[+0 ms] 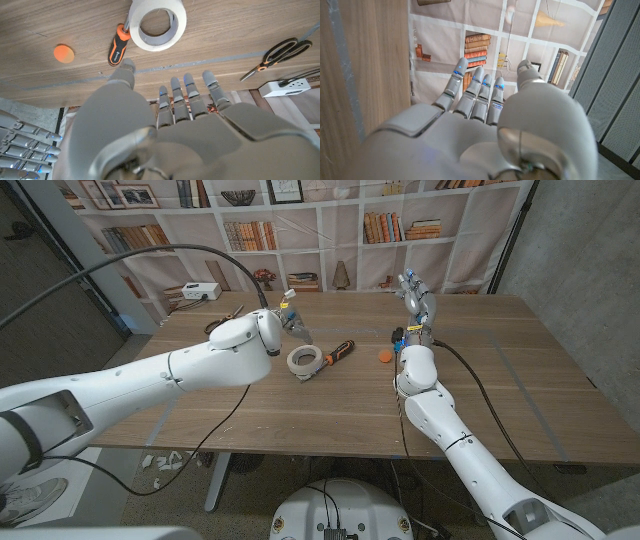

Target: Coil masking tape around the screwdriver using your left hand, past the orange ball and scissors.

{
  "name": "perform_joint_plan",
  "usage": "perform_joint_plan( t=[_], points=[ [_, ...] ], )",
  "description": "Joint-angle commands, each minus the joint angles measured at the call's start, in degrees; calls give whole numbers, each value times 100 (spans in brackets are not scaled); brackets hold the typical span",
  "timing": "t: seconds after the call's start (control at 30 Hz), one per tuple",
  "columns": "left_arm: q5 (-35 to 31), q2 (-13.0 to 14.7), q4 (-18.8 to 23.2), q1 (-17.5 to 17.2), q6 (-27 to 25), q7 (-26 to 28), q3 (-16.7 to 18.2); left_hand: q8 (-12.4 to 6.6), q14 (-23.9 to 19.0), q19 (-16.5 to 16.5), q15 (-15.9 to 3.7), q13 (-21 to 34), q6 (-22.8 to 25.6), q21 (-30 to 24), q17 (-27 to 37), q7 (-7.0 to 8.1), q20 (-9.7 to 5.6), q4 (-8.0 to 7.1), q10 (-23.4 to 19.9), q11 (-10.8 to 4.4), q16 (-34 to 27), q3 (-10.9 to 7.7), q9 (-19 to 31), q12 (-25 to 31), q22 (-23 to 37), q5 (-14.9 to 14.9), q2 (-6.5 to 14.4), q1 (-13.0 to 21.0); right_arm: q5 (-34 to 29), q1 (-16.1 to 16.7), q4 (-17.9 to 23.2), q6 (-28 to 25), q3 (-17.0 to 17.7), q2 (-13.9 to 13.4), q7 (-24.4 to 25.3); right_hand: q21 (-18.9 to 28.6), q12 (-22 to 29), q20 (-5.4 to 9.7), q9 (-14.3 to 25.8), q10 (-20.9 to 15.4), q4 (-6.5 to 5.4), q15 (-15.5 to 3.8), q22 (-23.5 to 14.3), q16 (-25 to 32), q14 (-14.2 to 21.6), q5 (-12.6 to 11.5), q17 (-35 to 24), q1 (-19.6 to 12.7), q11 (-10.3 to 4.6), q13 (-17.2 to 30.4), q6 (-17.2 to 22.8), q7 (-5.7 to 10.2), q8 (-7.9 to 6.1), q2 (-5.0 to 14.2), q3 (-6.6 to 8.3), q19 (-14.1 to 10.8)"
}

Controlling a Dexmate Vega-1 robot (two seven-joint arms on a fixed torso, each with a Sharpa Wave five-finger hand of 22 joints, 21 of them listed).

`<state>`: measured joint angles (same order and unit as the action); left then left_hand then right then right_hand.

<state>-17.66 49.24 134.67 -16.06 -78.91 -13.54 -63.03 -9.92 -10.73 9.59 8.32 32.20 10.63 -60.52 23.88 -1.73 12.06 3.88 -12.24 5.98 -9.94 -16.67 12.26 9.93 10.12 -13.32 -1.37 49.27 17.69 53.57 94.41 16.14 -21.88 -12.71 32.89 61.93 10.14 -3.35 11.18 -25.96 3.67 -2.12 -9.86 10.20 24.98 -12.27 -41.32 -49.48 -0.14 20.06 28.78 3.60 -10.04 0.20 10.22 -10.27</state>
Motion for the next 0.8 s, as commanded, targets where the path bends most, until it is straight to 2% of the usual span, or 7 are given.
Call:
perform_joint_plan(
  t=[0.03,0.17,0.2,0.33,0.4,0.53,0.8],
  points=[
    [-1203,132,440,-1227,468,-90,1011,7,542,317,133,-258,-869,296,-287,21,19,-276,798,126,-74,304,-82,20,21,-73,0,-490,1,77,124,207,-32,-373,-462,-207,36,-64,22,410,-155,50,-16,44,-464,-81,142,437,132,-51,-298,-64,-48,-155,-258,226],
    [-548,-189,470,-3144,2158,1638,2950,-66,446,72,-58,-401,-941,334,-425,248,-6,-457,786,10,-163,426,-117,116,21,-25,91,-806,80,9,30,442,-24,-544,-854,-381,51,52,21,562,-315,232,1,14,-796,-49,296,722,226,-108,-401,-136,-64,0,-299,394],
    [-289,-369,391,-3671,2833,2139,3483,-105,276,-213,-217,-504,-862,322,-531,355,-17,-524,595,-59,-225,451,-136,198,15,36,186,-935,100,-20,-6,503,-27,-606,-987,-456,47,3,21,626,-362,279,6,14,-878,-27,349,822,245,-128,-463,-148,-55,22,-325,493],
    [500,-740,0,-4711,4962,2938,4652,-233,-21,-438,-436,-722,-330,451,-758,667,11,-583,243,-172,-287,473,-157,286,-6,162,327,-1120,247,-97,-46,571,-18,-794,-1385,-728,52,-87,16,841,-575,369,11,29,-1187,49,598,1285,400,-218,-714,-215,-44,104,-450,743],
    [926,-900,-248,-4961,5843,2968,5032,-221,119,-355,-439,-809,-231,562,-829,743,23,-679,330,-180,-219,498,-165,226,-10,217,424,-1301,454,-141,-63,566,-17,-927,-1722,-769,57,-159,14,879,-622,407,11,52,-1180,57,655,1401,386,-240,-786,-176,-37,95,-495,734],
    [1493,-1135,-737,-5154,7117,2832,5401,-92,331,-231,-366,-965,-402,748,-954,896,23,-814,511,-225,-137,563,-178,140,-11,265,521,-1595,902,-220,-126,470,-20,-1070,-2253,-1120,52,-871,-4,1222,-863,512,13,70,-1387,28,988,1999,282,-365,-1240,11,-15,58,-731,898],
    [2771,-1520,-1510,-5166,8492,2018,5788,-16,774,-76,-329,-1301,-667,1080,-1176,1072,24,-1023,966,-472,-55,821,-209,52,-10,233,435,-2171,1215,-347,-457,548,-23,-1166,-2746,-1674,33,-898,-42,1782,-1129,651,43,53,-1784,-150,1431,2755,49,-571,-2047,476,14,-107,-1131,926]
  ],
)
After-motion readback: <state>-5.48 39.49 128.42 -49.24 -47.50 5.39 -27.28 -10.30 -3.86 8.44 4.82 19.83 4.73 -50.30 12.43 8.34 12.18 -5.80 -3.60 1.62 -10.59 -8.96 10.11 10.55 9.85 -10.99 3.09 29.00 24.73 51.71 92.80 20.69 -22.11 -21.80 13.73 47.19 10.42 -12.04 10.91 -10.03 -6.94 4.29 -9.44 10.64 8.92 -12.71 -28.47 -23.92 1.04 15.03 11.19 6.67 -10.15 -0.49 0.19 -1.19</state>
